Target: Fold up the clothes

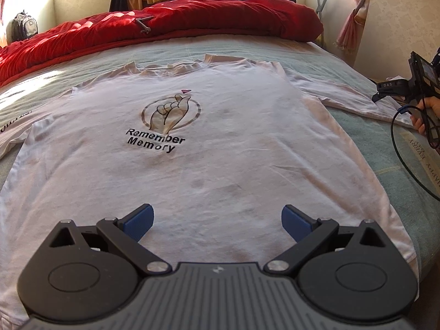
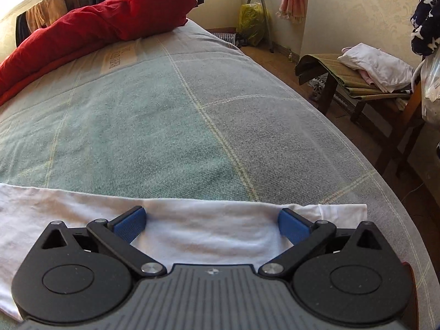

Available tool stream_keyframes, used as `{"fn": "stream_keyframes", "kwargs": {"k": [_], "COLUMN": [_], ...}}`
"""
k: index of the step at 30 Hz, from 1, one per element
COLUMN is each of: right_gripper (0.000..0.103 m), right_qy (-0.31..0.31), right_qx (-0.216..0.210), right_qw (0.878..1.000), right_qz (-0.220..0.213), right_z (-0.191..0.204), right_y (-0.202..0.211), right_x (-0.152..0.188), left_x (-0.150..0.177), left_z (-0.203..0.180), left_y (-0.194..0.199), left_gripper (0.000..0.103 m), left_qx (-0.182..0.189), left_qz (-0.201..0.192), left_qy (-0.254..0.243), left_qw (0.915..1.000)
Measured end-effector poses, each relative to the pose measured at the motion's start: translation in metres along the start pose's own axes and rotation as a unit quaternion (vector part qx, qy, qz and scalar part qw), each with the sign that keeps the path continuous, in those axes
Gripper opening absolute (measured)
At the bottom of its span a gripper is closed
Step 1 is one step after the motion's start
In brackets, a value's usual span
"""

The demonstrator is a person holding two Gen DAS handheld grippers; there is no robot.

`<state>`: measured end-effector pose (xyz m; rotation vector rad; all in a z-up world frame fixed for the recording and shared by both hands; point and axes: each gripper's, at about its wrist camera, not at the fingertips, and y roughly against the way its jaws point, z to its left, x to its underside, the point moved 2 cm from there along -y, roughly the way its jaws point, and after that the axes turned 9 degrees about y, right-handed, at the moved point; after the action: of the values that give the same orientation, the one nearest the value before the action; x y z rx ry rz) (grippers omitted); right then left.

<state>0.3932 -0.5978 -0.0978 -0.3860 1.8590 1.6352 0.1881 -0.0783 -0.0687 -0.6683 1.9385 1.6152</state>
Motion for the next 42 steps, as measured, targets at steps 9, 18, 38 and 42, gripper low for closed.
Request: {"fn": "stream_keyframes", "kwargs": {"k": [9, 18, 38, 42], "right_gripper": [0.103, 0.103, 0.103, 0.103], "right_qy": [-0.008, 0.036, 0.044, 0.033], "right_qx": [-0.099, -0.103, -0.303, -0.349], "right_qw": [0.995, 0.994, 0.952, 0.936], "right_qz": [0.027, 0.012, -0.020, -0.029], "right_z": [-0.001, 0.014, 0.151, 0.197], "right_y": [0.041, 0.014, 0.102, 0.087], "right_x": [0.006, -0.001, -0.006, -0.022], "left_x": [-0.003, 0.001, 0.013, 0.012], "left_z": [0.017, 0.015, 0.039, 0.054], "left_y": [0.000, 0.000, 0.039, 0.041], "left_gripper": [0.099, 0.099, 0.099, 0.099], "left_qx": [-0.003, 0.004, 0.016, 0.009], "left_qz": [-0.015, -0.010, -0.039, -0.047], "left_qy": [0.024, 0.017, 0.041, 0.062], "left_qw": [0.9996, 0.9998, 0.9982, 0.9970]}}
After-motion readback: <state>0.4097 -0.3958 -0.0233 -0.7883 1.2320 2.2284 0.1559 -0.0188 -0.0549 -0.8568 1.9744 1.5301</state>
